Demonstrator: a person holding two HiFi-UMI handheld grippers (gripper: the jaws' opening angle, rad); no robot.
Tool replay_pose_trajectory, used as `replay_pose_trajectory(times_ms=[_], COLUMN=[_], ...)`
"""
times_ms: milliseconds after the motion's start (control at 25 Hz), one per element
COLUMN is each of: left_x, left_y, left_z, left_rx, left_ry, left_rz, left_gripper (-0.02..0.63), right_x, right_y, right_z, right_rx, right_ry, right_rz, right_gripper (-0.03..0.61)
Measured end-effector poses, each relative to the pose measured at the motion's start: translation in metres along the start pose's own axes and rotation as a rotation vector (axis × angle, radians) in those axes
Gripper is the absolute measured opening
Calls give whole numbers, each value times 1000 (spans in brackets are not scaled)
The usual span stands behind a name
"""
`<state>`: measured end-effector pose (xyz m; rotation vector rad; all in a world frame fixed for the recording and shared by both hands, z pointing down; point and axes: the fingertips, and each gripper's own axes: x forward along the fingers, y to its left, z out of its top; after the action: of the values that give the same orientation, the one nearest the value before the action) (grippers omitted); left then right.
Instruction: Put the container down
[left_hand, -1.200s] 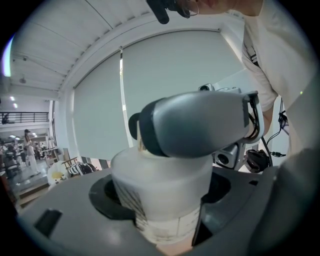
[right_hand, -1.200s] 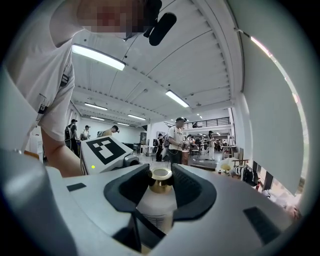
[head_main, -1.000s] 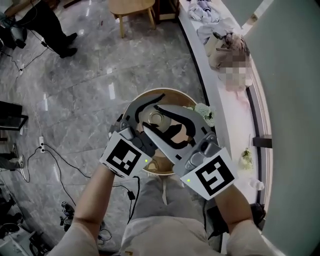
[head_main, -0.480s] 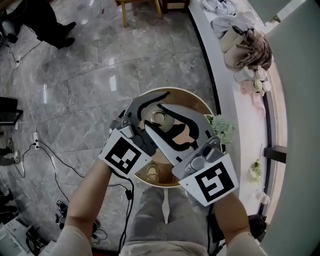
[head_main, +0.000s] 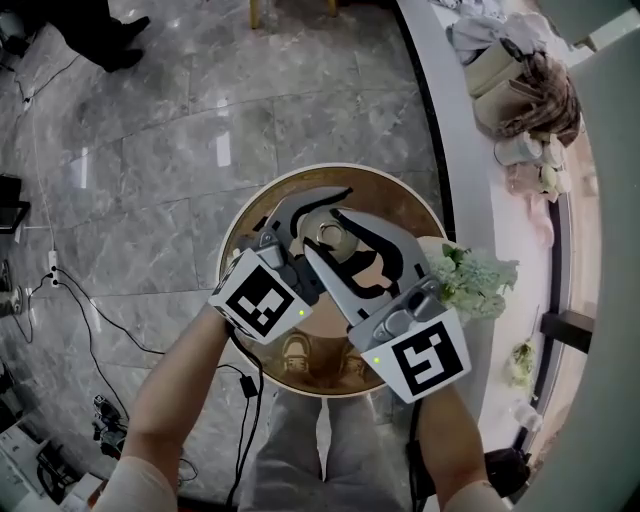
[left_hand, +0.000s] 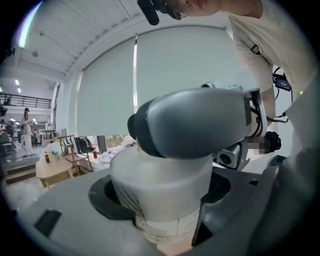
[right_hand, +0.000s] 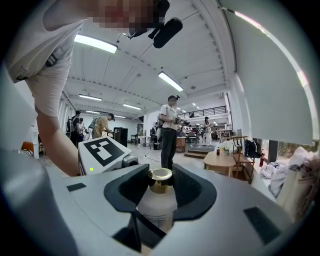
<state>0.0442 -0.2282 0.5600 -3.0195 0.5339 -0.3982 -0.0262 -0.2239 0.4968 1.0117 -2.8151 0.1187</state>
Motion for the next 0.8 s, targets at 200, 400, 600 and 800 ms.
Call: replay_pose_trajectory(times_ms=[200,400,600,800], left_x=[15,28,39,51], left_y=[-11,-20,-31,-37], left_z=[-58,-105,-148,-182], left_rx=[-30,-67,-83,-86], left_ry=[-10,11,30,41], left_rz=[-15,-21,-33,-49], left_gripper=[350,350,350,350], right_x=[8,13,15,19], right_y=[0,-1,-1,-6], right_z=[-58,-109,-151,-188], right_rx=[18,44,60,89], right_ry=[18,50,41,41], right_rz=[-5,5,-4,-5], right_gripper=[143,143,143,143])
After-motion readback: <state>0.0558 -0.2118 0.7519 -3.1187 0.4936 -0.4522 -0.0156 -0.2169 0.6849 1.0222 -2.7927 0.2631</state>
